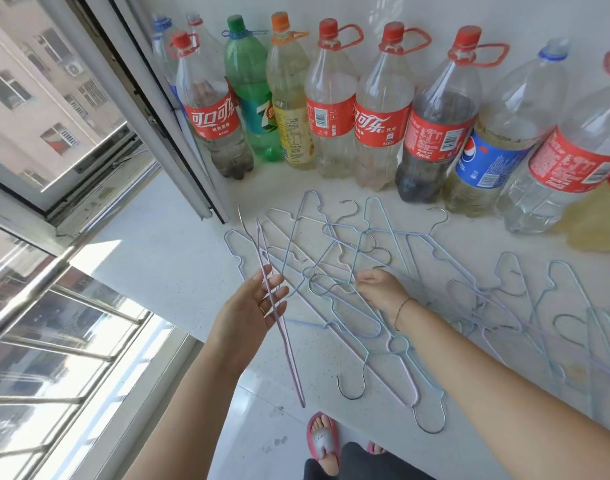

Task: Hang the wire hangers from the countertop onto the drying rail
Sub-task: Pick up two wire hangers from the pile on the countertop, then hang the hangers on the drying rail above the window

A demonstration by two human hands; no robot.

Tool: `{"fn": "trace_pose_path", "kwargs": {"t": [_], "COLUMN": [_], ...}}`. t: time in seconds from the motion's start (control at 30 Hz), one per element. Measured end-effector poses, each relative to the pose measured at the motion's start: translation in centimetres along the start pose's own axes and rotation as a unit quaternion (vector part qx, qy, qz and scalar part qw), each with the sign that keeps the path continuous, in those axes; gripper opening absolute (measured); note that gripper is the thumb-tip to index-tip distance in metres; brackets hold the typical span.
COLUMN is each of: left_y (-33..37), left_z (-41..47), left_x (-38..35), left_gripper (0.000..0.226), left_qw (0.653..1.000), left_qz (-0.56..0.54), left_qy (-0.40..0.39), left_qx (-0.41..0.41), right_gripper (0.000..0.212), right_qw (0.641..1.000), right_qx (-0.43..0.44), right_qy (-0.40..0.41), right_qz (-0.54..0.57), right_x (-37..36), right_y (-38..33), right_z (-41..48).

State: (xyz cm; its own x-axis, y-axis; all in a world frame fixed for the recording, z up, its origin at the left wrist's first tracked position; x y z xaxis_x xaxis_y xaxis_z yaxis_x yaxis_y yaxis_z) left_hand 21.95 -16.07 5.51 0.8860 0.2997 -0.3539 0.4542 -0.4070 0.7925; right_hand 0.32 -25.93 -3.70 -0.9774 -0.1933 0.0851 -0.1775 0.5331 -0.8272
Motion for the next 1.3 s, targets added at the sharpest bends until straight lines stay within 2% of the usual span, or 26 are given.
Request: {"fn": "trace_pose_path", "kwargs": {"t": [0.1, 0.27, 0.33, 0.43, 0.53, 0.7, 0.87, 1.03, 1.17, 1.3], "left_y": [-0.2, -0.2, -0.1, 0.1, 0.1, -0.2, -0.3, -0.2, -0.8, -1.6], "left_z": [-0.7, -1.8, -2.2, -2.9, -3.9, -6.1, -8.9, -13.0, -17.1, -22.5], "left_x": [0.3, 0.3, 0.1, -0.5, -0.9, -0.8, 0.6, 3.1, 6.3, 10.0], "left_gripper": [0.04, 0.031, 0.029, 0.033, 0.035, 0.028, 0.025, 0.029, 0.023, 0.024], "left_qw": [1.0, 1.0, 1.0, 1.0, 0.999, 0.997, 0.995, 0.988, 0.983, 0.976], "left_qz": [-0.009, -0.017, -0.02, -0.024, -0.023, -0.026, -0.033, -0.04, -0.004, -0.016], "left_qy": [0.009, 0.015, 0.017, 0.014, 0.017, 0.05, 0.078, 0.122, 0.153, 0.172], "left_qx": [-0.002, -0.002, -0.004, -0.012, -0.024, -0.043, -0.055, -0.08, -0.103, -0.129], "right_gripper": [0.035, 0.02, 0.021, 0.013, 0.012, 0.014, 0.014, 0.014, 0.016, 0.015], "right_qw": [1.0, 0.996, 0.991, 0.983, 0.972, 0.957, 0.947, 0.949, 0.942, 0.932], "right_qx": [0.009, 0.023, 0.026, 0.029, 0.037, 0.061, 0.059, 0.061, 0.052, 0.042], "right_qy": [0.008, 0.001, -0.011, -0.022, -0.031, -0.1, -0.173, -0.221, -0.256, -0.304], "right_qz": [0.027, 0.084, 0.128, 0.179, 0.231, 0.264, 0.266, 0.218, 0.211, 0.195], "right_x": [-0.2, 1.1, 1.7, 2.6, 3.3, 1.7, -1.9, -6.2, -10.1, -14.5], "right_y": [-0.3, -2.0, -3.0, -4.7, -6.5, -8.4, -9.0, -8.8, -8.3, -7.4], "right_z": [-0.4, -1.4, -2.0, -2.9, -4.0, -7.0, -10.4, -14.1, -18.0, -23.6]}}
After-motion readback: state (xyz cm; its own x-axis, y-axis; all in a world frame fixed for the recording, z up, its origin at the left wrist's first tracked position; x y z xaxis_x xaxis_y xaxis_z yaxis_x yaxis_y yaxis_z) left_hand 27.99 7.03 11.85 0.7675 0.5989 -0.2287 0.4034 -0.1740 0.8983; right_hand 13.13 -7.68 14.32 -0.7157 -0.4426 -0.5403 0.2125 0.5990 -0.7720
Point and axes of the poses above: each hand's wrist, its own z-axis towards the middle knuckle, its own x-axis out of the back of the hand, y = z × x, the point moved 5 cm from there along z, towards the middle knuckle, and after that the axes turned 9 degrees about z, right-handed, at the moved point
